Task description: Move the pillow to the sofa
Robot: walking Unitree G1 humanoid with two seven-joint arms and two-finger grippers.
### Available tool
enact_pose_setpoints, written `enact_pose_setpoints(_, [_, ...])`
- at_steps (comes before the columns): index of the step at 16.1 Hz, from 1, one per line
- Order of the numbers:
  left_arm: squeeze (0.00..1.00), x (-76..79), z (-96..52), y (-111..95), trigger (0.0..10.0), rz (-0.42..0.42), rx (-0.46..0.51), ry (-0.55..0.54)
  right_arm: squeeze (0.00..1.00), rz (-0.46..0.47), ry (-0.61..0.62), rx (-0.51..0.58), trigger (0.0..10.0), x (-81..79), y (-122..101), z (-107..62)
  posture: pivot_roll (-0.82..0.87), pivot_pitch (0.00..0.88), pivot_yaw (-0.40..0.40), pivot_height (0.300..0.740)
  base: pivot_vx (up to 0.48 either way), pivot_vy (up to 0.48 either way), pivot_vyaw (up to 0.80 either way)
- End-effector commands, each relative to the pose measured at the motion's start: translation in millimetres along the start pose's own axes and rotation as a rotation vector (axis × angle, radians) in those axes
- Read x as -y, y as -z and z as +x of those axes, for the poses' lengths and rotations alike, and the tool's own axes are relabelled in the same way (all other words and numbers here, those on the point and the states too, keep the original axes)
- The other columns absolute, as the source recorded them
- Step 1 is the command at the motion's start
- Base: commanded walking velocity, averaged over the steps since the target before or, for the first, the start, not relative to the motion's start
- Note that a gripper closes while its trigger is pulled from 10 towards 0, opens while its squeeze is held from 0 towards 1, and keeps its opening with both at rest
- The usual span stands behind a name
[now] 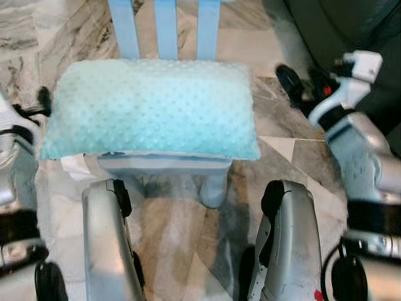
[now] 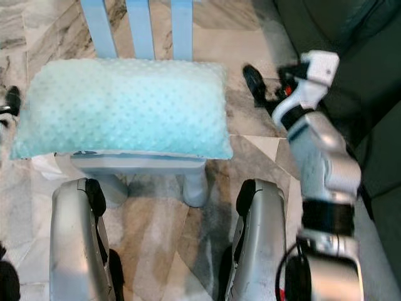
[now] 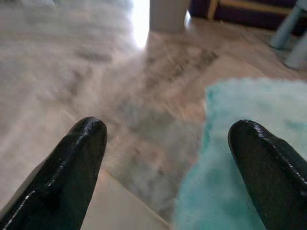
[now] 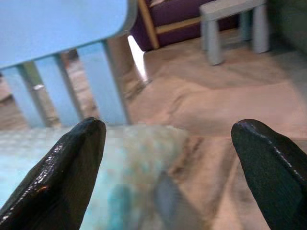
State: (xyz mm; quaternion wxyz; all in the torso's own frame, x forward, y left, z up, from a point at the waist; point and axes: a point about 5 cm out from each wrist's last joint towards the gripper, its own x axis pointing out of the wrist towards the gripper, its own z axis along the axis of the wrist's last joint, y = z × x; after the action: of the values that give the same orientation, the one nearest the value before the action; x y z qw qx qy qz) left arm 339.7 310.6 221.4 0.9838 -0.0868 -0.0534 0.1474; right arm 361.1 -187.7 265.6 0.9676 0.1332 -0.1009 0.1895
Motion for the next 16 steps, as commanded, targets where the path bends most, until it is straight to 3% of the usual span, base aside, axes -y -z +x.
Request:
enact_pose_setpoints(1, [0.00,-6.0,3.7,0,10.0,-0.025,-0.029,0.012,0.00,0.051,-0.021,-0.020,10.0,3.0,2,3.4,0.07,0.246,-0.031,0.319,0.000,0.000,0.00])
enact_pose_setpoints(4, [0.00,5.5,18.7,1,10.0,-0.096,-0.110,0.105,0.00,0.156,-0.053,-0.091,10.0,8.7,5,24.7,0.07,0.265,-0.035,0.319,0.000,0.000,0.00])
enact_pose_setpoints(7, [0.00,15.8,22.4,4,10.0,-0.113,-0.205,0.224,0.00,0.163,-0.167,-0.209,10.0,5.0,16,29.9,0.07,0.290,-0.034,0.319,0.000,0.000,0.00])
enact_pose_setpoints(10, [0.00,16.5,20.5,10,10.0,-0.165,-0.288,0.257,0.00,0.139,-0.209,-0.249,10.0,2.5,20,31.0,0.07,0.301,-0.032,0.319,0.000,0.000,0.00])
enact_pose_setpoints(13, [0.00,13.8,18.0,15,10.0,-0.326,-0.379,0.303,0.00,0.159,-0.278,-0.295,10.0,2.8,25,30.5,0.07,0.305,-0.032,0.319,0.000,0.000,0.00])
enact_pose_setpoints(14, [0.00,15.5,18.4,6,10.0,-0.438,-0.368,0.345,0.00,0.172,-0.325,-0.304,10.0,1.6,25,27.9,0.08,0.308,-0.030,0.319,0.000,0.000,0.00])
enact_pose_setpoints(15, [0.00,18.1,16.6,1,10.0,-0.488,-0.392,0.398,0.00,0.174,-0.354,-0.316,10.0,1.0,26,26.5,0.08,0.309,-0.028,0.319,0.000,0.000,0.00])
enact_pose_setpoints(16, [0.00,24.1,10.7,-1,10.0,-0.575,-0.453,0.484,0.00,0.185,-0.375,-0.332,10.0,0.1,28,25.3,0.08,0.309,-0.027,0.319,0.000,0.000,0.00])
